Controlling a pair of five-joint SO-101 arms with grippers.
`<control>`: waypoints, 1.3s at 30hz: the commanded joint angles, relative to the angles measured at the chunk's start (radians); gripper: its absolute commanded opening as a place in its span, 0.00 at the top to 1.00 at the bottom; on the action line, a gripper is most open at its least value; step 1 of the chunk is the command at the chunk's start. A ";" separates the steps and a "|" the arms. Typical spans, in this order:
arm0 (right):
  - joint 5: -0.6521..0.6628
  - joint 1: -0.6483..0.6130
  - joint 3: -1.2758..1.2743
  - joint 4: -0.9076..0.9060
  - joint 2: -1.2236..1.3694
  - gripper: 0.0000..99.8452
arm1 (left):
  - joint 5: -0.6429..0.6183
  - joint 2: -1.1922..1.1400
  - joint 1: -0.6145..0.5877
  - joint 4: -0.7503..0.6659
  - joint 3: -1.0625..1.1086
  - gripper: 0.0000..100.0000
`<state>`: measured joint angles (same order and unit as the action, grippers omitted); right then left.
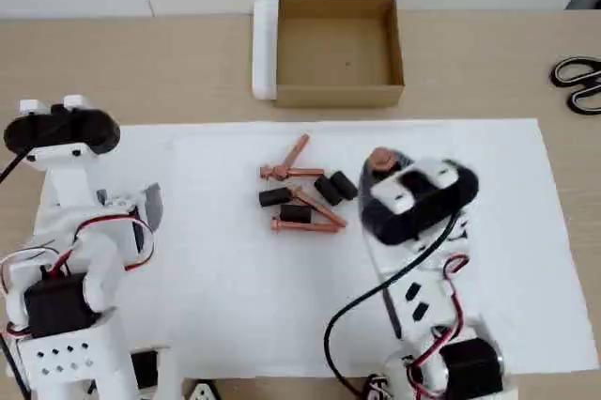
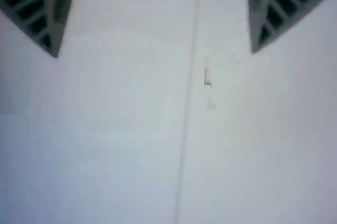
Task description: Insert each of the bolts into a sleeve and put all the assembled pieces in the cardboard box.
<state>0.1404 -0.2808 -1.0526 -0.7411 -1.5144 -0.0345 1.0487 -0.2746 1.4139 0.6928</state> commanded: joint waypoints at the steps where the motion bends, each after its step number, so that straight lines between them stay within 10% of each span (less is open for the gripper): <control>1: 0.003 0.038 0.348 0.068 0.321 1.00 | 0.008 0.012 -0.005 0.005 0.022 0.78; 19: 0.003 0.081 1.517 0.071 1.797 1.00 | 0.008 0.014 -0.006 0.012 0.117 0.78; 39: 0.008 0.111 2.406 0.062 2.689 0.99 | 0.008 0.014 -0.006 0.012 0.117 0.78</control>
<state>0.1419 -0.1795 1.2259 -0.6997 1.1676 -0.0345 1.0518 -0.2777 1.4216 0.8140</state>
